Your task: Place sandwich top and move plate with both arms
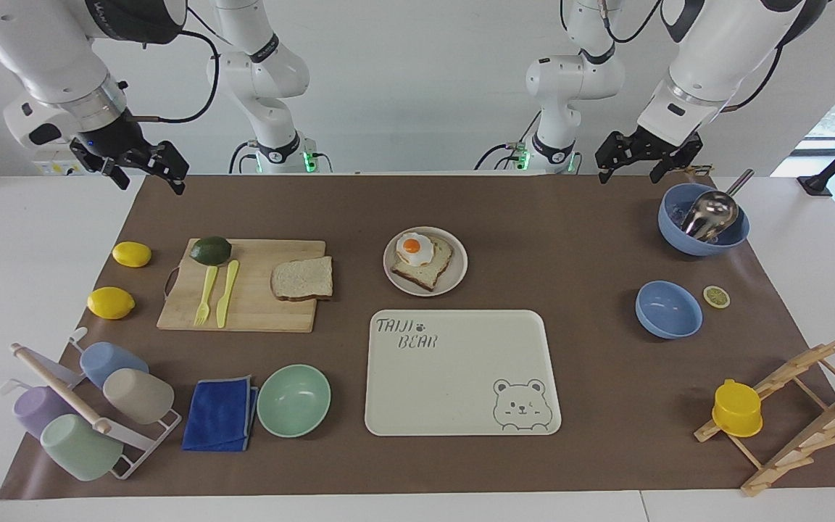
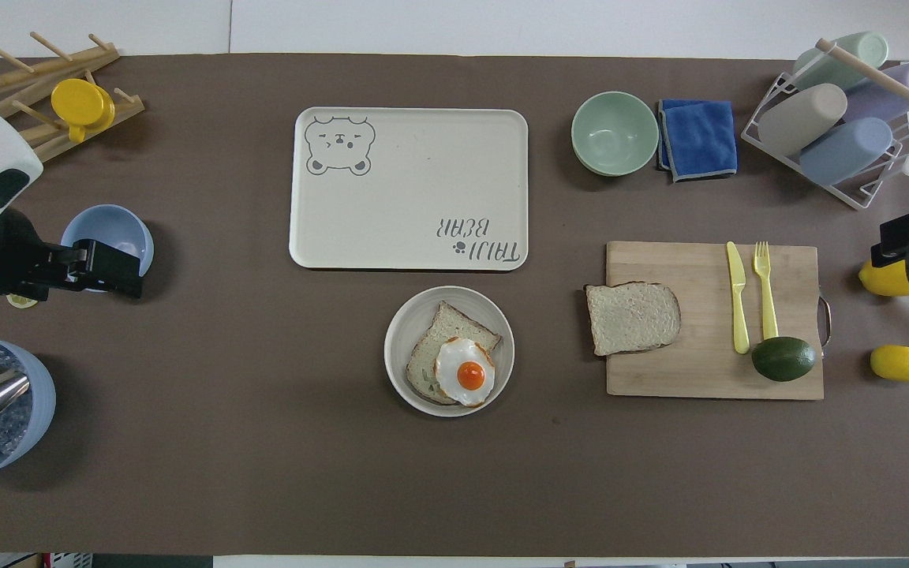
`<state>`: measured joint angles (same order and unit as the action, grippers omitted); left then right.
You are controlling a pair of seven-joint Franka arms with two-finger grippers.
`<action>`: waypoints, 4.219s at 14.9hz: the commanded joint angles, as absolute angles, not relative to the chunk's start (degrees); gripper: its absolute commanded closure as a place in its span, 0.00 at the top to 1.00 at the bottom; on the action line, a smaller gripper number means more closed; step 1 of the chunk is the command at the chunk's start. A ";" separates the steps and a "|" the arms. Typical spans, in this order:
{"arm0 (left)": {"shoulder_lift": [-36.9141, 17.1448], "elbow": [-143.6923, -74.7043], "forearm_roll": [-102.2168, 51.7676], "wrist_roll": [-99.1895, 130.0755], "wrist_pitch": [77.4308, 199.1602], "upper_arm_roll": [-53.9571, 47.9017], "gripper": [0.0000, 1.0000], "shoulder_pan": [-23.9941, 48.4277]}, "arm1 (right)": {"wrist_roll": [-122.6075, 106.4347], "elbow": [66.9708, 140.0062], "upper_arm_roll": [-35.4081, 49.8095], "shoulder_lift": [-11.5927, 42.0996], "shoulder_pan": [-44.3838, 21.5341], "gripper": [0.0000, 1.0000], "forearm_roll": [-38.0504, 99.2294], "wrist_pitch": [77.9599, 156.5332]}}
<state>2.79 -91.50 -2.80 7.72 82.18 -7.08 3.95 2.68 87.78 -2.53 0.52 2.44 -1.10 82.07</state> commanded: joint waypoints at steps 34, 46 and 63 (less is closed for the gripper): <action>3.78 -92.20 -1.93 7.38 82.18 -7.56 1.00 2.37 | 39.99 110.99 1.49 17.14 -25.84 0.90 -12.04 106.25; 3.78 -92.20 -1.93 7.38 82.09 -7.56 1.00 2.37 | 39.37 117.51 1.49 15.03 -26.02 0.70 -18.54 107.23; 3.78 -92.20 -1.93 7.38 82.18 -7.56 1.00 2.37 | 37.26 90.54 1.58 21.27 -40.68 0.00 -14.95 88.86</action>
<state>2.79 -91.50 -2.80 7.72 82.18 -7.05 3.07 37.89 96.42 1.72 17.82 -38.14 -16.66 90.98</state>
